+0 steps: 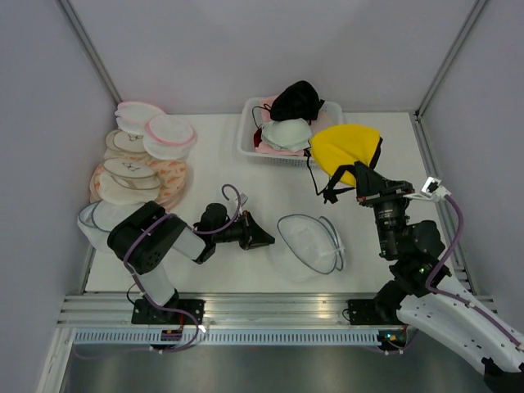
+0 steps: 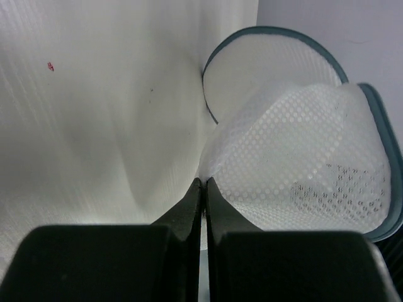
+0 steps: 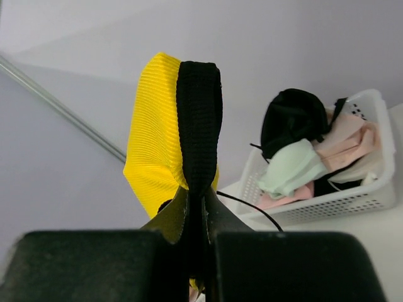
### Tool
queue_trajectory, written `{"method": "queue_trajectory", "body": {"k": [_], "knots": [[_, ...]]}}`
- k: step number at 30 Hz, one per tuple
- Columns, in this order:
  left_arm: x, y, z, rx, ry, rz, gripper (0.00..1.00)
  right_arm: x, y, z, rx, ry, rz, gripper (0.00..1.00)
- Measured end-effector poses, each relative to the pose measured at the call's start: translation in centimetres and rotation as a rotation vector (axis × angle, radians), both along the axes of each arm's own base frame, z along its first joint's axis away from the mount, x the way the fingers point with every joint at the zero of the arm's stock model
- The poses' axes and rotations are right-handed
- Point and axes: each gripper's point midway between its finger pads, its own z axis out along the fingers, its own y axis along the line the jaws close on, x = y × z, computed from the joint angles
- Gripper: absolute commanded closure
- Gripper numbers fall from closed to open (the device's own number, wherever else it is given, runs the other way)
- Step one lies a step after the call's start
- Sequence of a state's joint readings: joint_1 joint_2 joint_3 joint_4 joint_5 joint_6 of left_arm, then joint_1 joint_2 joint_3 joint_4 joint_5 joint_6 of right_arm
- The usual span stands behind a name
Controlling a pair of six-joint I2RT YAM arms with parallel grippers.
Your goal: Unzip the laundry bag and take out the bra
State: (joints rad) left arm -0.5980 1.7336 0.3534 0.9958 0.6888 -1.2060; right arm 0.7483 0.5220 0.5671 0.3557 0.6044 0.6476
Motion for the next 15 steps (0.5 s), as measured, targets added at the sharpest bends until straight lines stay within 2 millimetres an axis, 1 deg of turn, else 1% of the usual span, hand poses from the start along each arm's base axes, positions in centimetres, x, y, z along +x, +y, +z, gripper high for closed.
{"method": "queue_trajectory", "body": {"k": [2, 3, 5, 7, 8, 11, 14, 15], "knots": [[0.0, 0.0, 0.0, -0.001, 0.000, -0.002, 0.98, 0.5, 0.2, -0.7, -0.050, 0.029, -0.018, 1.00], [0.0, 0.0, 0.0, -0.001, 0.001, -0.003, 0.98, 1.0, 0.3, -1.3, -0.087, 0.055, -0.034, 1.00], [-0.1, 0.0, 0.0, -0.001, 0.000, -0.003, 0.98, 2.2, 0.9, -1.7, -0.159, 0.096, -0.055, 1.00], [-0.1, 0.0, 0.1, 0.000, 0.001, -0.003, 0.98, 3.4, 1.5, -1.7, -0.230, 0.135, -0.085, 1.00], [-0.1, 0.0, 0.1, 0.000, 0.000, -0.003, 0.98, 4.2, 1.9, -1.4, -0.265, 0.151, -0.099, 1.00], [-0.1, 0.0, 0.6, -0.005, -0.009, -0.004, 0.98, 7.5, 3.5, 0.3, -0.353, 0.182, -0.130, 1.00], [0.0, 0.0, 1.4, -0.016, -0.032, -0.005, 0.98, 11.5, 4.3, 1.1, -0.411, 0.205, -0.145, 1.00], [-0.1, 0.0, 1.6, -0.017, -0.037, -0.006, 0.98, 13.1, 4.2, 0.8, -0.434, 0.224, -0.153, 1.00]]}}
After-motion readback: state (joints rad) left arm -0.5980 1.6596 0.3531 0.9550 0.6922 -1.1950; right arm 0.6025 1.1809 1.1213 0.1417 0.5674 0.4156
